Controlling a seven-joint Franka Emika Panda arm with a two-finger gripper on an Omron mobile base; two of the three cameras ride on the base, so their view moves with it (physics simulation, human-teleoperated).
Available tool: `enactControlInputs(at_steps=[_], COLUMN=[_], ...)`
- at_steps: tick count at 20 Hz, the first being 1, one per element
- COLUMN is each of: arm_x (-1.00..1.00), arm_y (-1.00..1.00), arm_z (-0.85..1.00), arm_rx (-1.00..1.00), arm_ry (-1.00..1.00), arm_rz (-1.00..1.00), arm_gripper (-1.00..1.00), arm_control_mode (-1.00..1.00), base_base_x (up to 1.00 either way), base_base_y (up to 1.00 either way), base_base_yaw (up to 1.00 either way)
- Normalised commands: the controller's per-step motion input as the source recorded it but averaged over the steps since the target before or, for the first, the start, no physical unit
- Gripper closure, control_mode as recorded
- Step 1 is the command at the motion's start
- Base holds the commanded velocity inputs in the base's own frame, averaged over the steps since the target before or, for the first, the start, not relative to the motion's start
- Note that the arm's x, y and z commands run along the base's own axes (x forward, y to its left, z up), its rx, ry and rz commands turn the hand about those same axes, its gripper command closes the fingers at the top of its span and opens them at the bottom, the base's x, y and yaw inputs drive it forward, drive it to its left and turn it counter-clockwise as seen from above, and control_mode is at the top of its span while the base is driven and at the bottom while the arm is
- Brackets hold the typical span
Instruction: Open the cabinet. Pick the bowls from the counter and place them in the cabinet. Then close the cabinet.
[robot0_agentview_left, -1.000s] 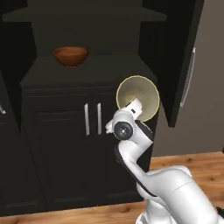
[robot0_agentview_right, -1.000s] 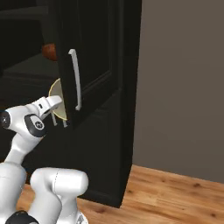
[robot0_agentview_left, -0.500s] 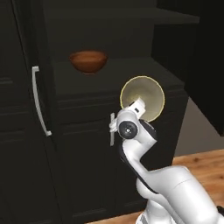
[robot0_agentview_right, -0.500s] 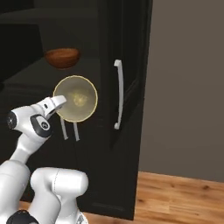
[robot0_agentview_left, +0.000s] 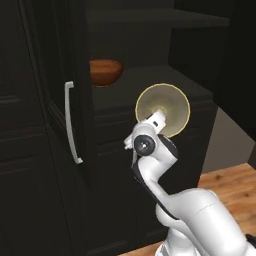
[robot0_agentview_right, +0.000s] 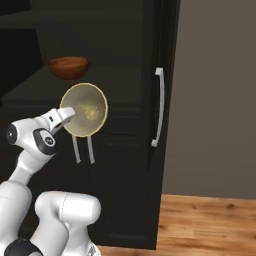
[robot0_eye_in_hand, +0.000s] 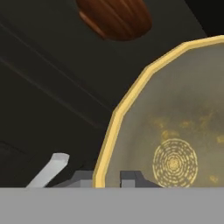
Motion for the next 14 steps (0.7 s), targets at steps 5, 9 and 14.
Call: enactControlInputs(at_steps=[5,9,14], arm_x=[0.00,0.00,0.00], arm_y=[0.00,0.00,0.00], arm_z=[0.00,0.00,0.00], arm_rx=[0.00,0.00,0.00], arm_ry=[0.00,0.00,0.00], arm_rz=[0.00,0.00,0.00], arm_gripper=[1.00,1.00,1.00], arm_control_mode=[1.00,1.00,1.00], base_base_x=[-0.90,-0.06,0.00], base_base_y=[-0.34,-0.01,0.04], base_base_yaw=[-0.02,0.00,-0.23])
